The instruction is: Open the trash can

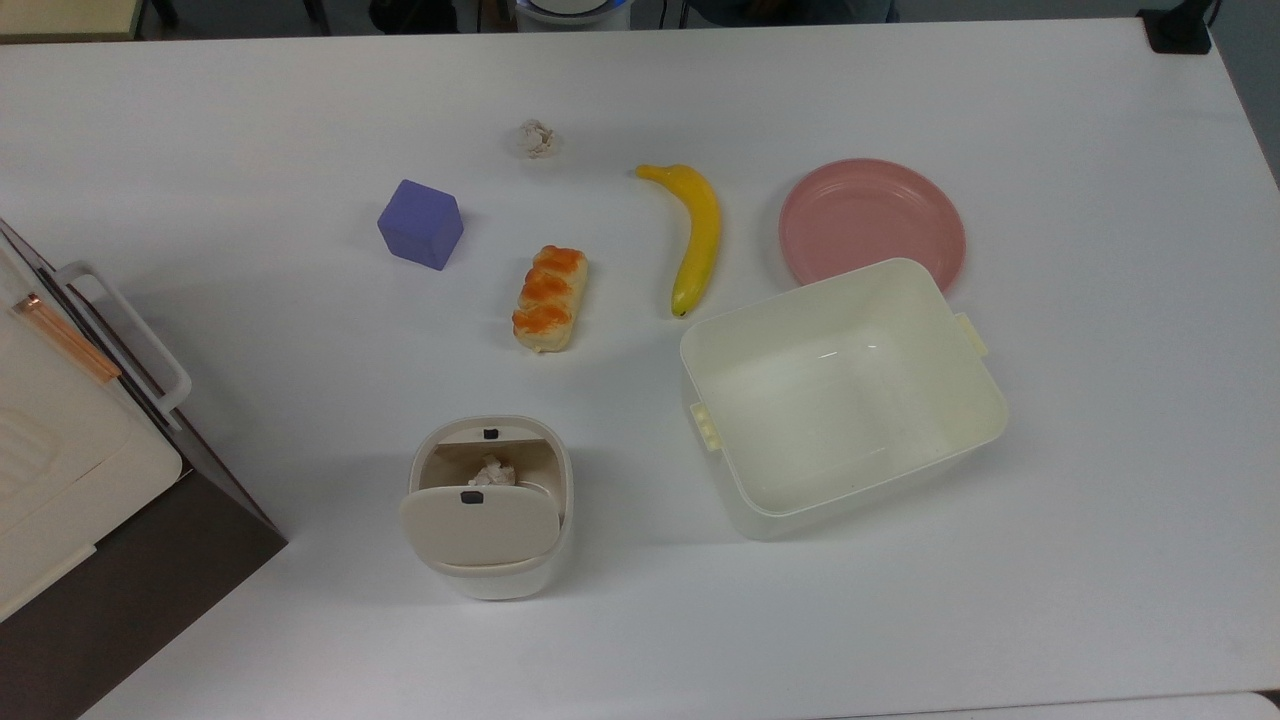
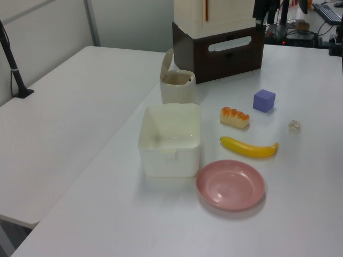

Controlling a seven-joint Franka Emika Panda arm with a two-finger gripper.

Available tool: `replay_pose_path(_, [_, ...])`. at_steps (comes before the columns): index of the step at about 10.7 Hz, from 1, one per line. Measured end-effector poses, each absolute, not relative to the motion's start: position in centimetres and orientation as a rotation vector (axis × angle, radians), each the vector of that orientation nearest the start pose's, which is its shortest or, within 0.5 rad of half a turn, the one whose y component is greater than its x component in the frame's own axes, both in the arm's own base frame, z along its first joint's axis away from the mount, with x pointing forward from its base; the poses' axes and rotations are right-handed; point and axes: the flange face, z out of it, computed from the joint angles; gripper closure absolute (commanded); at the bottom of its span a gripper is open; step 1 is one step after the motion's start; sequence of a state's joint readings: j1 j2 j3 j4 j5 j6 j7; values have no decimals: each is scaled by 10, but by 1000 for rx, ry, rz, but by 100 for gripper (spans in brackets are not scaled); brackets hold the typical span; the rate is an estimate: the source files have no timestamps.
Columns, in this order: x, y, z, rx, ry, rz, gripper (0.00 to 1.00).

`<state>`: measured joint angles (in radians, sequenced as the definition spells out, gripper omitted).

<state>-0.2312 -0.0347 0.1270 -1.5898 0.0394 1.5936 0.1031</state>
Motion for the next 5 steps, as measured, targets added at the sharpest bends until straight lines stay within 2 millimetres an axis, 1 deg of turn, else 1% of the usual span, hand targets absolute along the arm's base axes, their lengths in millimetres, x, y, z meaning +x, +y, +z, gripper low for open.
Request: replay_pose_path(5, [549, -52, 633, -3087, 326, -81, 0])
